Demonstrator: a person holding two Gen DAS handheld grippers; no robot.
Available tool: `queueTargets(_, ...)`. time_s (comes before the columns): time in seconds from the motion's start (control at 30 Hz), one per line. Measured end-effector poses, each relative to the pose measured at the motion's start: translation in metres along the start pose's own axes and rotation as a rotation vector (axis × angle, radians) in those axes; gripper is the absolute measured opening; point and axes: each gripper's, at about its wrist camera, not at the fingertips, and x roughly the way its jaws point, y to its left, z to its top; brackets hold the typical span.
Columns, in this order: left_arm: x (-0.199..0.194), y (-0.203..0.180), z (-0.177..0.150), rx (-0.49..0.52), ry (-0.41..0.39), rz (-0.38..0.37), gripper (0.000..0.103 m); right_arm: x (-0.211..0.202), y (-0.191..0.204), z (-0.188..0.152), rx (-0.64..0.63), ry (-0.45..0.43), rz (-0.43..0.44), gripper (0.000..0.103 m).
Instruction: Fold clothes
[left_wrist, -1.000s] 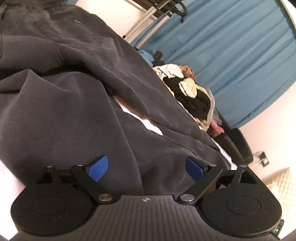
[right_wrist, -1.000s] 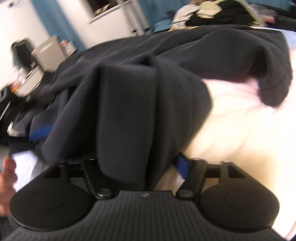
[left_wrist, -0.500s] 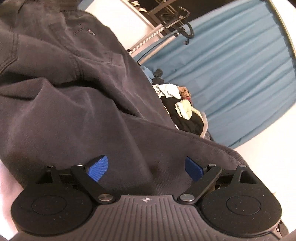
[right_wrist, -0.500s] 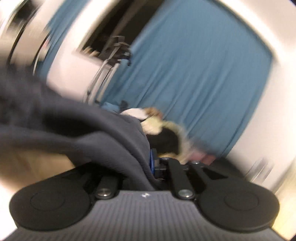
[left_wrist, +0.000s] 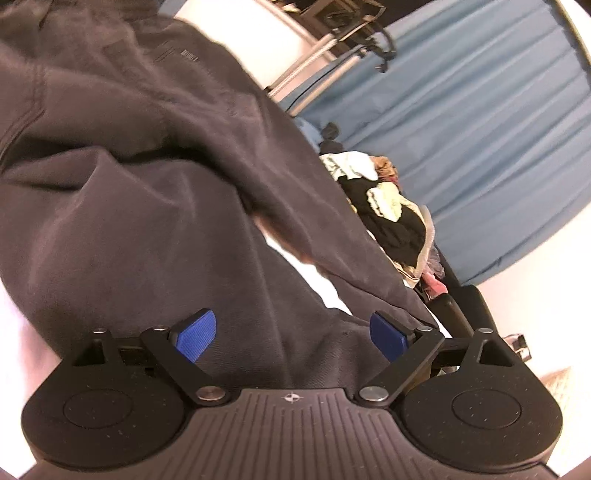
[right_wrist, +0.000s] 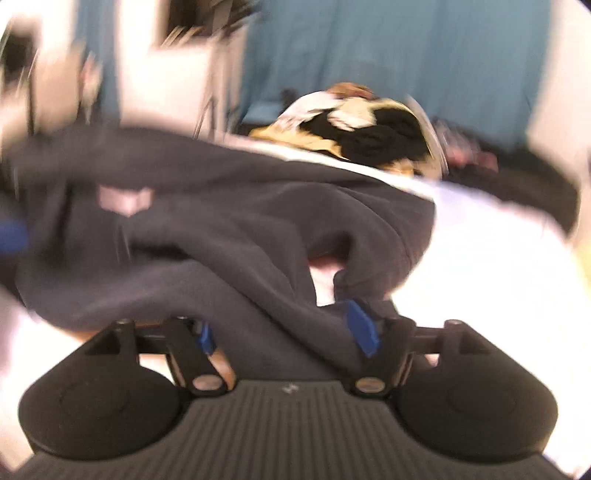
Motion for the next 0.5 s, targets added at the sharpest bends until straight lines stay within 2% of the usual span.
queueTargets(0.1, 0.0, 0.004, 0.0, -0.026, 0.008, -0.002, 0.092, -0.018, -0.036, 0.004, 0.329, -0.034, 0.156, 0.071)
queueTargets(0.2, -0.002, 0.004, 0.001, -0.022, -0.003, 0.01, 0.092, -0.04, -0.059, 0.006, 0.539, -0.095, 0.198, 0.072)
queueTargets(0.3, -0.002, 0.003, 0.0, -0.022, 0.0, 0.018, 0.092, -0.043, -0.08, 0.01, 0.624, -0.096, 0.137, 0.075)
queueTargets(0.33, 0.0, 0.002, -0.001, -0.02, 0.004, 0.022, 0.092, -0.036, -0.086, 0.013, 0.621, -0.072, 0.112, 0.075)
queueTargets(0.5, 0.005, -0.002, -0.004, 0.003, 0.024, 0.035, 0.092, 0.031, -0.103, 0.023, 0.542, 0.152, 0.042, 0.073)
